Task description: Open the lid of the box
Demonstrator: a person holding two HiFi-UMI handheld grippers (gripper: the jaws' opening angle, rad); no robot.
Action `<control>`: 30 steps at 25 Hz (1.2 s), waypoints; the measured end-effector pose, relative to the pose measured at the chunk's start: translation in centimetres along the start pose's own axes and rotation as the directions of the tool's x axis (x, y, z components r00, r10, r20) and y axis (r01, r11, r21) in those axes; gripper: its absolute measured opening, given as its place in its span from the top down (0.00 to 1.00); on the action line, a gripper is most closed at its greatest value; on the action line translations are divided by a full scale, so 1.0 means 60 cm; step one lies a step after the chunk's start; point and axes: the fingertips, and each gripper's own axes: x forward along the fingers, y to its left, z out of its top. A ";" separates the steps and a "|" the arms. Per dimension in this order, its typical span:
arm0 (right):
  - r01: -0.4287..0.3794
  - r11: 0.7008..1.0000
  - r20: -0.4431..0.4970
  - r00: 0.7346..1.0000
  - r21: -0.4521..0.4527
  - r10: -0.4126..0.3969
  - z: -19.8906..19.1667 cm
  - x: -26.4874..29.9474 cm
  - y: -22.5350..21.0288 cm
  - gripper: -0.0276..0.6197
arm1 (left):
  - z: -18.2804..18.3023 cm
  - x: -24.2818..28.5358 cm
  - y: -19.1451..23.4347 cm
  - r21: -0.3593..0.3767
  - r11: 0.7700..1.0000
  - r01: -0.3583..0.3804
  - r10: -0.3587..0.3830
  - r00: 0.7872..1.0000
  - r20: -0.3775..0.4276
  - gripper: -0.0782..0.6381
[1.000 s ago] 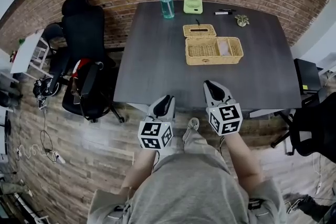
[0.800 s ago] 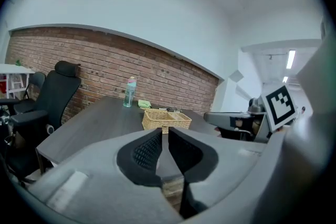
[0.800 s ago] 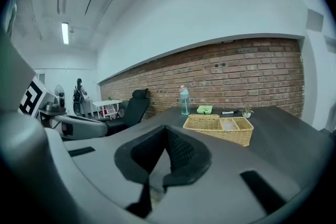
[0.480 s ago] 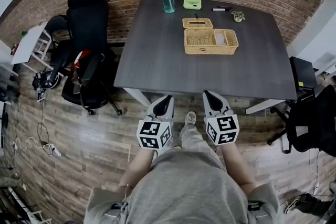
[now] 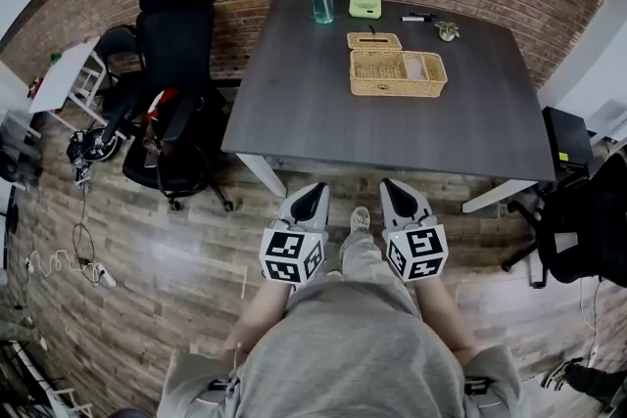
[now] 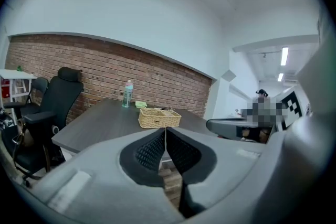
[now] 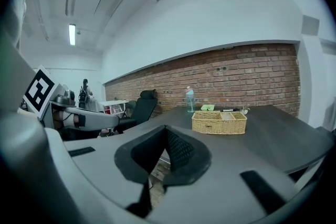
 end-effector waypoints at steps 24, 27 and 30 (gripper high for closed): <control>0.012 1.000 0.023 1.000 0.012 -0.012 0.008 -0.025 -0.009 0.95 | -0.004 -0.009 -0.019 -0.012 1.000 -0.006 0.006 1.000 -0.007 0.86; 0.013 1.000 0.023 1.000 0.011 -0.013 0.007 -0.025 -0.011 0.95 | -0.006 -0.008 -0.020 -0.014 1.000 -0.005 0.004 1.000 -0.008 0.86; 0.014 1.000 0.023 1.000 0.012 -0.015 0.005 -0.025 -0.013 0.95 | -0.008 -0.005 -0.021 -0.014 1.000 -0.004 0.004 1.000 -0.009 0.86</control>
